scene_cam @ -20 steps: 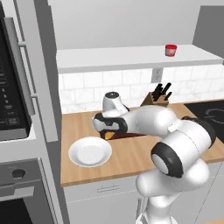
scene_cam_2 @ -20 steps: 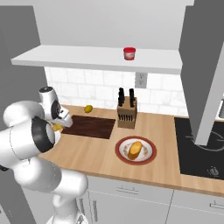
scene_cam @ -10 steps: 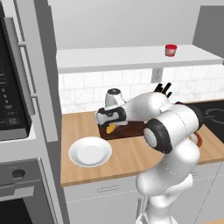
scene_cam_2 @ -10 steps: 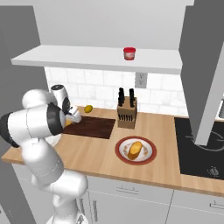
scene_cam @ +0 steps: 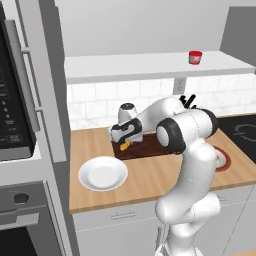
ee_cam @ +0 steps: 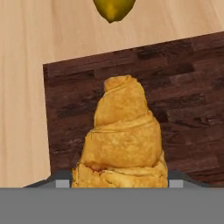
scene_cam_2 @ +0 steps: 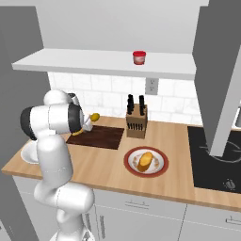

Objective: From the different types of pastries on the counter, select a croissant and place it on the cutting board. Then retrieve a jar of jam from the cabinet and place it alongside the croissant on the cutting board.

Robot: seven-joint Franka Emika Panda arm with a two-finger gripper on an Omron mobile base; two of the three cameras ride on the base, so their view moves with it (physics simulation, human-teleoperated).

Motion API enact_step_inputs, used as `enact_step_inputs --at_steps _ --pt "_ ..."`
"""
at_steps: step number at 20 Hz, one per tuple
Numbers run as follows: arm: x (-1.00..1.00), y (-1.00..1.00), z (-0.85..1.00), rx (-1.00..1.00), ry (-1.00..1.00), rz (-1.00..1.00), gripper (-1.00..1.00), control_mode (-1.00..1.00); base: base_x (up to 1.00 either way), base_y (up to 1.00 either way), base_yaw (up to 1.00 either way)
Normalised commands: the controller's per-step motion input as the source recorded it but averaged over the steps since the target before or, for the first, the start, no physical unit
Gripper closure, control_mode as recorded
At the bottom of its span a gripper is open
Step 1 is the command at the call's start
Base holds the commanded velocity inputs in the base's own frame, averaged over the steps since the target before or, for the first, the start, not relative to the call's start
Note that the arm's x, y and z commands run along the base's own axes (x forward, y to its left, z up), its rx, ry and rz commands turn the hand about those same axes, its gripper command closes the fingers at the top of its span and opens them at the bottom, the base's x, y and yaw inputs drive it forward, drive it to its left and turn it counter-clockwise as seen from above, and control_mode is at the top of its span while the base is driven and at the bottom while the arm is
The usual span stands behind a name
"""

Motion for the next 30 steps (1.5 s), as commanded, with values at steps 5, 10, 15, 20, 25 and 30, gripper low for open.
enact_step_inputs --at_steps 5,10,15,20,25,30 --pt "0.38 0.00 -0.32 0.00 0.00 0.00 -1.00 -1.00 0.00 0.00 0.00" --pt "0.14 -0.10 0.14 0.00 0.00 0.00 -1.00 -1.00 0.00 0.00 0.00" --pt "0.00 -0.11 0.37 0.00 0.00 0.00 -1.00 -1.00 0.00 0.00 0.00" --pt "-0.22 -0.24 0.38 0.01 -0.01 0.00 -1.00 -1.00 0.00 0.00 0.00" --pt "-1.00 -0.49 0.26 0.04 -0.15 0.00 -1.00 -1.00 0.00 0.00 0.00" --pt "-1.00 -0.53 0.29 0.05 -0.25 0.00 -1.00 -1.00 0.00 0.00 0.00"
